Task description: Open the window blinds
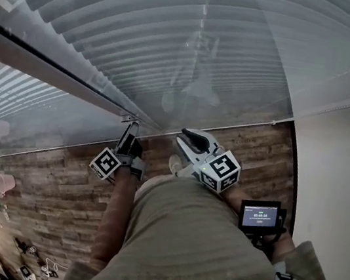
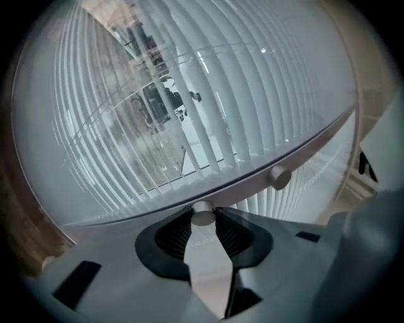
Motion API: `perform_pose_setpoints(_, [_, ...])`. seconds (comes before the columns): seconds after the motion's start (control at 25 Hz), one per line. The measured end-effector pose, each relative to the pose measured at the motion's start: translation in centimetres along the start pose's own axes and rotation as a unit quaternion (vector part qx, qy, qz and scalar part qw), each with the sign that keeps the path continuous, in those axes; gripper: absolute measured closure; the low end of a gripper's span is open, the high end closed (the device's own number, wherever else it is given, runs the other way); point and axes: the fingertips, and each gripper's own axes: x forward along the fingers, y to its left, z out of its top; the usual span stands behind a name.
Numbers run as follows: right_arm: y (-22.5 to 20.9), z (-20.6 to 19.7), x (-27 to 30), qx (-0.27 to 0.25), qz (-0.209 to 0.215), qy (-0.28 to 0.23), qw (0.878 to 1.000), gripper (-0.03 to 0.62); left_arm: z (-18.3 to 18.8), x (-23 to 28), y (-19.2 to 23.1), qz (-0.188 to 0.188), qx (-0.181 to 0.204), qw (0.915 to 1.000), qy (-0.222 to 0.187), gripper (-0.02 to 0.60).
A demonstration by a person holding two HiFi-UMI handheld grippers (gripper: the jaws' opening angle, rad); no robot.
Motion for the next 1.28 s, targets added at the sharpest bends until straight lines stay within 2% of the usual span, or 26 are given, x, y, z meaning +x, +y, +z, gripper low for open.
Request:
perform_pose_setpoints(0.16, [0.2, 0.0, 0.1, -0.001, 0.002, 0.001, 1.000, 0.497, -0.2, -0.2, -0.7, -0.040, -0.069, 0.9967, -0.009, 0.446])
perform_pose_setpoints(0.52, [-0.8, -0.4, 0.2, -0.004, 0.007, 0.005, 1.000, 0.497, -1.0, 0.8, 0.0, -0.079, -0.160, 0.9837, -0.024, 0.446])
perform_pose_setpoints(0.68, [-0.1, -0.4, 0.3, -0.005, 0.005, 0.007, 1.000, 0.497, -0.4, 0.0, -0.1, -0.100, -0.200, 0.9741, -0.032, 0.446])
perform_pose_setpoints(0.96, [-0.6, -1.0, -0.5, 0.002, 0.003, 0.005, 1.000, 0.497, -1.3, 0.5, 0.4, -0.108, -0.228, 0.9668, -0.044, 0.446])
perform_pose_setpoints(1.28, [-1.7, -1.9, -1.0, 0.004, -0.013, -0.003, 1.000, 0.497, -1.7, 1.2, 1.5, -0.141, -0.281, 0.9476, -0.056, 0.446])
